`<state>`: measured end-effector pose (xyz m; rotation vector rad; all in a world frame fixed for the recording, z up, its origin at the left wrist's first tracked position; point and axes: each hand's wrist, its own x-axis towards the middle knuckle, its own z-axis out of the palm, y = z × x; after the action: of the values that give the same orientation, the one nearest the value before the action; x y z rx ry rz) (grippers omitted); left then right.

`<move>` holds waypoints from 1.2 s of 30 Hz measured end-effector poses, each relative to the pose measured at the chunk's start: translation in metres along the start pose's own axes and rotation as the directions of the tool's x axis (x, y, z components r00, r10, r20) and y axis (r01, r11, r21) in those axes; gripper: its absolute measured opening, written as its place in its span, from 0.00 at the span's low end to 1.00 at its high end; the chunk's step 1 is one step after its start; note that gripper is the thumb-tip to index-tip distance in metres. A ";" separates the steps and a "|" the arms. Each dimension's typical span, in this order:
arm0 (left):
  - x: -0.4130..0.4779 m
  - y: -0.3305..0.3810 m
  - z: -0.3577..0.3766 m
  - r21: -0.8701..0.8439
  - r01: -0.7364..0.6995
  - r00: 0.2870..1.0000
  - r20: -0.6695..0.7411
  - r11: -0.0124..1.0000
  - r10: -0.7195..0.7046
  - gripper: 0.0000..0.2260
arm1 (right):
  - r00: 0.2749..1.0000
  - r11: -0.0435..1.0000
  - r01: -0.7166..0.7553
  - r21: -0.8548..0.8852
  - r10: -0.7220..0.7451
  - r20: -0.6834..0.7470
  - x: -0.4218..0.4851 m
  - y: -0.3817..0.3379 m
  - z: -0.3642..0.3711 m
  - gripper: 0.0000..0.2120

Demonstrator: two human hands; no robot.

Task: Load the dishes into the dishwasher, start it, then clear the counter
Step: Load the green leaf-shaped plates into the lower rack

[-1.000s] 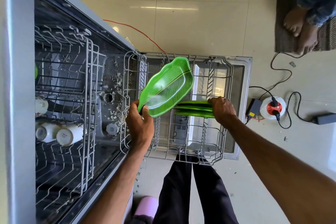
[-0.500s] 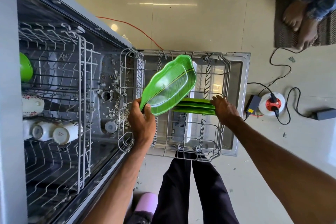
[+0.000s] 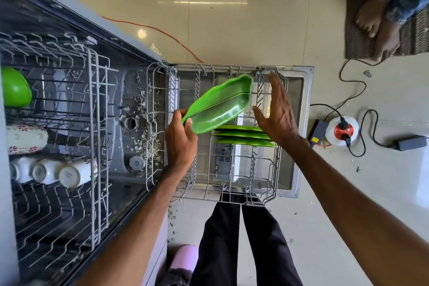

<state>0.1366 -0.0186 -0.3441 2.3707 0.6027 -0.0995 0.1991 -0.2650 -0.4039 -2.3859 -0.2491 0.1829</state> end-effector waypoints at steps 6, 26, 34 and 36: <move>0.039 0.014 0.021 0.055 -0.370 0.911 0.215 0.927 0.351 0.08 | 0.965 0.976 0.172 -0.133 -0.140 0.223 0.038 -0.005 -0.006 0.18; -0.031 -0.014 0.146 0.374 -0.657 0.496 0.869 0.655 0.001 0.33 | 0.816 0.957 0.008 -0.289 0.161 0.556 0.039 0.038 -0.019 0.31; -0.040 -0.021 0.142 0.373 -0.710 0.479 0.878 0.598 0.022 0.34 | 0.766 0.965 0.042 -0.260 0.136 0.628 0.052 0.015 -0.008 0.31; -0.044 -0.024 0.140 0.369 -0.704 0.475 0.880 0.607 0.016 0.34 | 0.745 0.971 0.056 -0.234 0.115 0.657 0.053 0.014 -0.003 0.32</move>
<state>0.0992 -0.1087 -0.4557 2.6682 -0.6257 -1.3937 0.2526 -0.2646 -0.4144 -2.4691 -0.5956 1.0973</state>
